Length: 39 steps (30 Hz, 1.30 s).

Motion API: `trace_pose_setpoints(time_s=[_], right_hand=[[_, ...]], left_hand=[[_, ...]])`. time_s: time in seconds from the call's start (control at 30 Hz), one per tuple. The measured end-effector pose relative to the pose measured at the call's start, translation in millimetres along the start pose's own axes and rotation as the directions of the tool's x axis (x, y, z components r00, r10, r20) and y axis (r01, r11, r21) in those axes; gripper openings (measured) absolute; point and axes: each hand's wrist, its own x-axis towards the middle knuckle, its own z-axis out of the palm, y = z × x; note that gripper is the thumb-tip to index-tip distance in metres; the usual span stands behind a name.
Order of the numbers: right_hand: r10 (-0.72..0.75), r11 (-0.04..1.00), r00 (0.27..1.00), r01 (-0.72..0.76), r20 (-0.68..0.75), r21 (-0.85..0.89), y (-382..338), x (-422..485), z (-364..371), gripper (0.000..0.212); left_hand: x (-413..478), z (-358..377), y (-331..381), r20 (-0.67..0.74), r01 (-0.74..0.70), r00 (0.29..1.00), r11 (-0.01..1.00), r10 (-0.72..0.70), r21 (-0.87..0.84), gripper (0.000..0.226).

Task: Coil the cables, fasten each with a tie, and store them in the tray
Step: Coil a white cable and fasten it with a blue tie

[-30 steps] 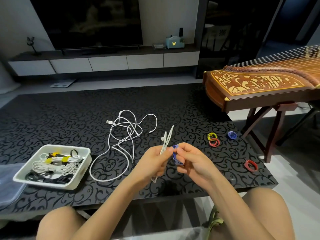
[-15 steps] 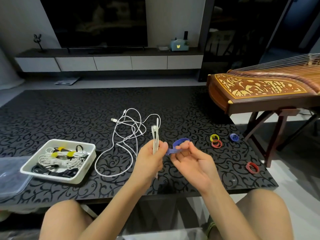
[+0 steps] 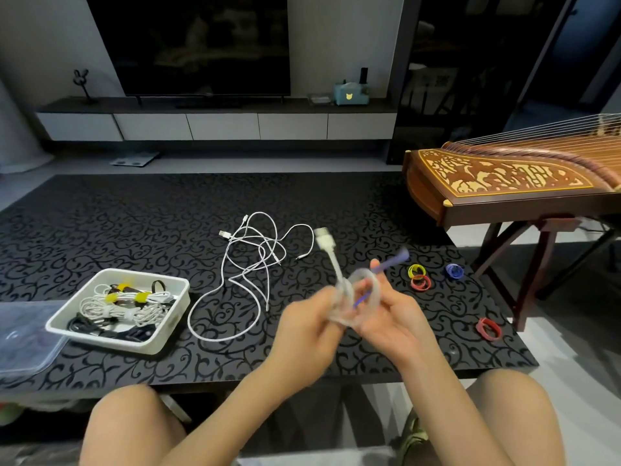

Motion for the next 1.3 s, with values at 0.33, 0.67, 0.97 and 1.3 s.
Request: trace_pose_setpoints(time_s=[0.33, 0.67, 0.97, 1.3], right_hand=[[-0.371, 0.878, 0.923, 0.384, 0.100, -0.285, -13, -5, 4, 0.018], [-0.394, 0.221, 0.814, 0.535, 0.428, -0.815, 1, -9, 17, 0.015], [-0.381, 0.243, 0.869, 0.425, 0.317, -0.872, 24, -5, 3, 0.015], [-0.333, -0.052, 0.909, 0.248, 0.251, -0.967, 13, -21, -19, 0.007]], left_hand=[[26, -13, -14, 0.281, 0.603, 0.792, 0.622, -0.541, -0.499, 0.019], [28, -11, -3, 0.238, 0.565, 0.825, 0.766, -0.513, -0.306, 0.040], [22, -7, -11, 0.013, 0.436, 0.900, 0.898, -0.436, -0.058, 0.061], [25, -7, -20, -0.011, 0.478, 0.844, 0.761, -0.536, -0.438, 0.038]])
